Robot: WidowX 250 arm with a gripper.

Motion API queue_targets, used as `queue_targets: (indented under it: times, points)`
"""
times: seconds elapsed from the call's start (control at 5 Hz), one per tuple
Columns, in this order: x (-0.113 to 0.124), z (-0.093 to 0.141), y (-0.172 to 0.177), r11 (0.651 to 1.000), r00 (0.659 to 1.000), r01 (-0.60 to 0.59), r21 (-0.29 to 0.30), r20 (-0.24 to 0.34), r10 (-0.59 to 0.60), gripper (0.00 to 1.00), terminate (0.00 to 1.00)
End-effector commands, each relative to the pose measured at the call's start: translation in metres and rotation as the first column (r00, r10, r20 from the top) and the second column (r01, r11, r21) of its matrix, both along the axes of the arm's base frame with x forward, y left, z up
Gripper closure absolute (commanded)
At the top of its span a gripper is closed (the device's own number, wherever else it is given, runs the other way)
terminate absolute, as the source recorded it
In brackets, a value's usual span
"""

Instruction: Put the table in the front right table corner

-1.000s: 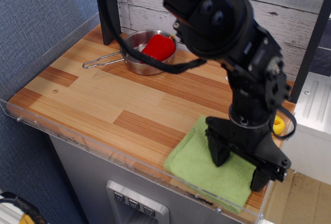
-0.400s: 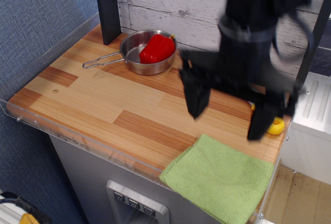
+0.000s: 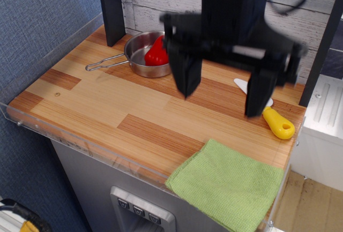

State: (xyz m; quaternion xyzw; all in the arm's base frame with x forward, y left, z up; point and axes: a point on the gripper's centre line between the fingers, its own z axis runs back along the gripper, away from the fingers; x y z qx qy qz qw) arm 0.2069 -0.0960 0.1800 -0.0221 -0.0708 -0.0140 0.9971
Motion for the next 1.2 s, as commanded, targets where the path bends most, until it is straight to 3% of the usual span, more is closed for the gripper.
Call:
queue_targets:
  times: [0.0, 0.4, 0.8, 1.0]
  points:
    - [0.0, 0.044, 0.013, 1.0, 0.999, 0.024, -0.003, 0.04, -0.024, 0.0, 0.0]
    - [0.011, 0.042, 0.036, 0.996, 0.997, 0.081, -0.046, -0.013, -0.082, 0.0, 0.0]
    - [0.011, 0.042, 0.036, 0.996, 0.997, 0.081, -0.046, -0.013, -0.082, 0.0, 0.0]
    - [0.011, 0.042, 0.036, 0.996, 0.997, 0.081, -0.046, -0.013, -0.082, 0.0, 1.0]
